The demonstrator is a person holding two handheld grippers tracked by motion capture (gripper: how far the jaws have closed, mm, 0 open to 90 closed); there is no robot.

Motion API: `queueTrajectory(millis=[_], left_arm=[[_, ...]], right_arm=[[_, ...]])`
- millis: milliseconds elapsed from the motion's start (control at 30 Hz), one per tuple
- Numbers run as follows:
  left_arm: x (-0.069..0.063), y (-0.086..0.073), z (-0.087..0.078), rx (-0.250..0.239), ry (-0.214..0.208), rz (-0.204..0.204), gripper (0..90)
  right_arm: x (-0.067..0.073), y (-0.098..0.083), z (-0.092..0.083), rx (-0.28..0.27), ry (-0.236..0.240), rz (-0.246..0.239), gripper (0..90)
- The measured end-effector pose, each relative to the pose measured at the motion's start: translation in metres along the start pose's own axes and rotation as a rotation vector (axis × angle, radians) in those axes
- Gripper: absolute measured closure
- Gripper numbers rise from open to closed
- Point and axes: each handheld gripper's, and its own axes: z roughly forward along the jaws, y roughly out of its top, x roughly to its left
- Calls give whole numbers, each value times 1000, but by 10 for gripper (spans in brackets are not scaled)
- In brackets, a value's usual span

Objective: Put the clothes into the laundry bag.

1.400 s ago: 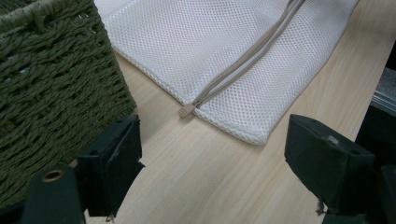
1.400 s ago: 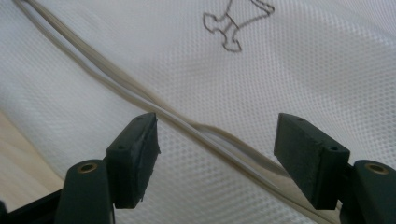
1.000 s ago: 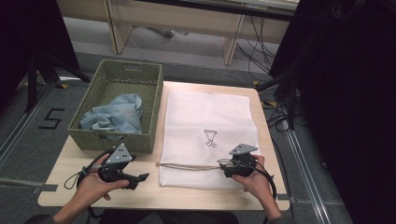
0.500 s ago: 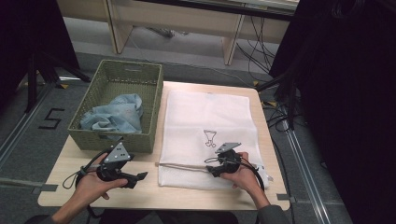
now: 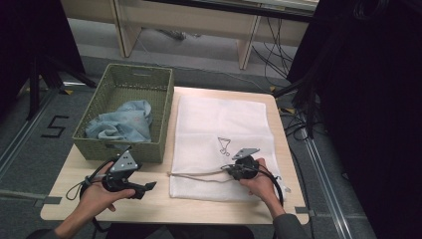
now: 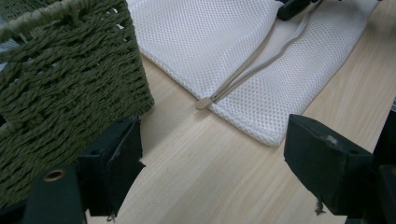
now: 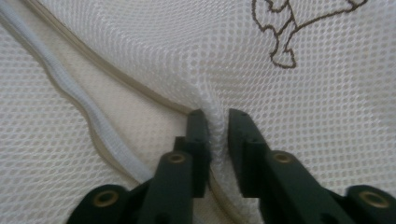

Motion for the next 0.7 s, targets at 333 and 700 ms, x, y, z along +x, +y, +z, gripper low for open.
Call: queueTrajectory(millis=[333,700], left_arm=[[9,3,-6,-28,33,-10,195],[28,21,-44,-159,154,-28,210]], right_arm=[[-4,17,-20,-70,-54,-37,856],[-3,30,-38,-137,-91,-72,862]])
